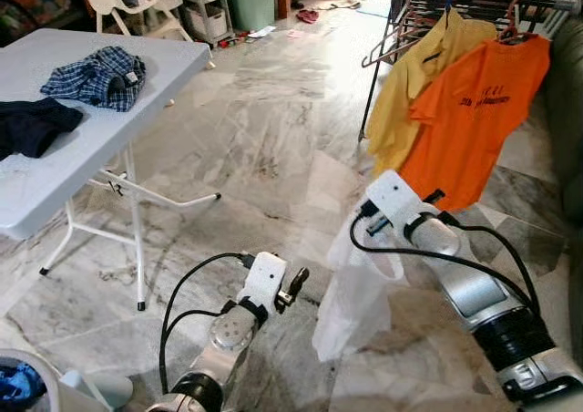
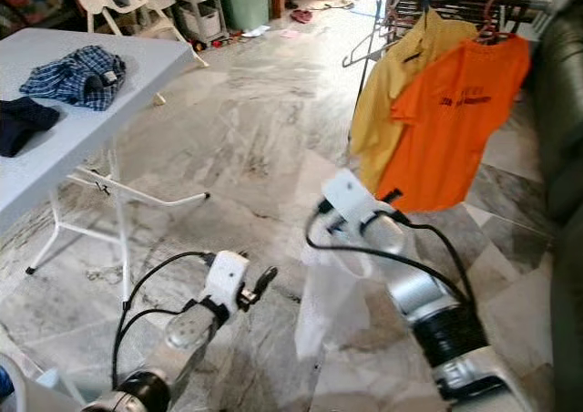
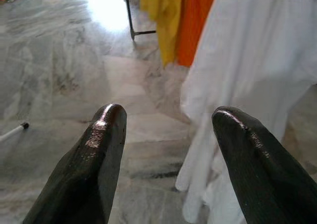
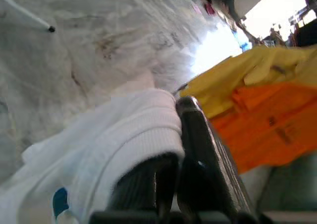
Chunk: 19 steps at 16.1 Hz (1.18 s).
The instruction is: Hang hanger
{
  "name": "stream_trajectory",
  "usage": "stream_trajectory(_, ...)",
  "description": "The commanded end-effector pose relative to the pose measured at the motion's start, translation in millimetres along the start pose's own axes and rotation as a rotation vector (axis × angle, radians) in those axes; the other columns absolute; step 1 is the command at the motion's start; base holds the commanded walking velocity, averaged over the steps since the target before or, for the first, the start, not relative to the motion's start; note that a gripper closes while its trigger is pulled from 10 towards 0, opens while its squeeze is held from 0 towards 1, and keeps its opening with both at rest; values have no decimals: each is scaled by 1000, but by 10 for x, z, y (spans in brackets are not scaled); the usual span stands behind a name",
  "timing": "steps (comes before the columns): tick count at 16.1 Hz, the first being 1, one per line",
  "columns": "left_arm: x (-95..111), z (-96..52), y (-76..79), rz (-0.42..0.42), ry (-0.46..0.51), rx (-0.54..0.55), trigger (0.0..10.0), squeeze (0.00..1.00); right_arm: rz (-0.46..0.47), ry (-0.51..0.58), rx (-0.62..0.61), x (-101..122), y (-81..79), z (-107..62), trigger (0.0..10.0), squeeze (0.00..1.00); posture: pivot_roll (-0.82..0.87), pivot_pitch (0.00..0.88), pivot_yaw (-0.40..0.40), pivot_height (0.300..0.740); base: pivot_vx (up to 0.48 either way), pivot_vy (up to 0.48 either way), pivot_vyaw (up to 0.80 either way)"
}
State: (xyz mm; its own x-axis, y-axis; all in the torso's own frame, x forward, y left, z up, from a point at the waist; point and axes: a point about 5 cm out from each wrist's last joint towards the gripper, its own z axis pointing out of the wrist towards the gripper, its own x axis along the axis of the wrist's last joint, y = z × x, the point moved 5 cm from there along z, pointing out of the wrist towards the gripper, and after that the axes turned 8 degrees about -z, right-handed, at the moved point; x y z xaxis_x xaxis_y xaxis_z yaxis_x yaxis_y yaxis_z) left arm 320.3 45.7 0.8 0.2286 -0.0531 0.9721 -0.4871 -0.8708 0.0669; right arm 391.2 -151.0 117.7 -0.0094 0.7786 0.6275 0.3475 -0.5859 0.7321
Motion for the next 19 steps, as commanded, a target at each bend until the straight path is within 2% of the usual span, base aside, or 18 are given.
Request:
stream_trajectory(1, 33, -2, 47, 10, 17, -33, 10000, 0, -113, 44, -14, 53, 123, 22, 0, 0, -173, 77, 55, 740, 0, 0, 0)
stream_trajectory(2, 35, -6, 83, 32, 17, -62, 10000, 0, -244, 32, 4, -48, 141, 8, 0, 0, -168, 78, 60, 740, 0, 0, 0)
stream_trajectory(4, 33, -14, 115, 48, 15, -89, 10000, 0, -409, 1, 54, -262, 151, -24, 0, 0, -165, 81, 71, 740, 0, 0, 0)
stream_trajectory(5, 27, -17, 132, 56, 10, -104, 10000, 0, -482, -21, 116, -411, 123, -70, 0, 0, -168, 85, 76, 740, 0, 0, 0)
stream_trajectory(6, -14, -25, 183, 67, -12, -140, 10000, 0, -548, -76, 198, -672, 107, -187, 0, 0, -174, 92, 84, 740, 0, 0, 0)
stream_trajectory(8, -32, -32, 260, 89, -23, -184, 10000, 0, -495, -130, 213, -866, 154, -296, 0, 0, -178, 93, 85, 740, 0, 0, 0)
stream_trajectory(9, 22, -28, 285, 68, 3, -194, 10000, 0, -422, -162, 190, -955, 165, -326, 0, 0, -179, 93, 88, 740, 0, 0, 0)
stream_trajectory(11, 125, -11, 199, 2, 34, -160, 10000, 0, -165, -125, 160, -884, -25, -352, 0, 0, -177, 87, 95, 740, 0, 0, 0)
stream_trajectory(12, 132, -13, 191, 0, 38, -158, 10000, 0, -147, -121, 158, -871, -56, -350, 0, 0, -173, 85, 96, 740, 0, 0, 0)
stream_trajectory(13, 139, -24, 179, 9, 43, -157, 10000, 0, -122, -108, 158, -848, -153, -342, 0, 0, -170, 81, 97, 740, 0, 0, 0)
stream_trajectory(14, 140, -36, 157, 8, 45, -153, 10000, 0, -49, -95, 150, -789, -296, -346, 0, 0, -164, 80, 96, 740, 0, -412, 0)
stream_trajectory(19, 133, -66, 122, 0, 35, -151, 10000, 0, 46, -90, 160, -760, -439, -383, 0, 0, -162, 75, 97, 740, 0, -466, 0)
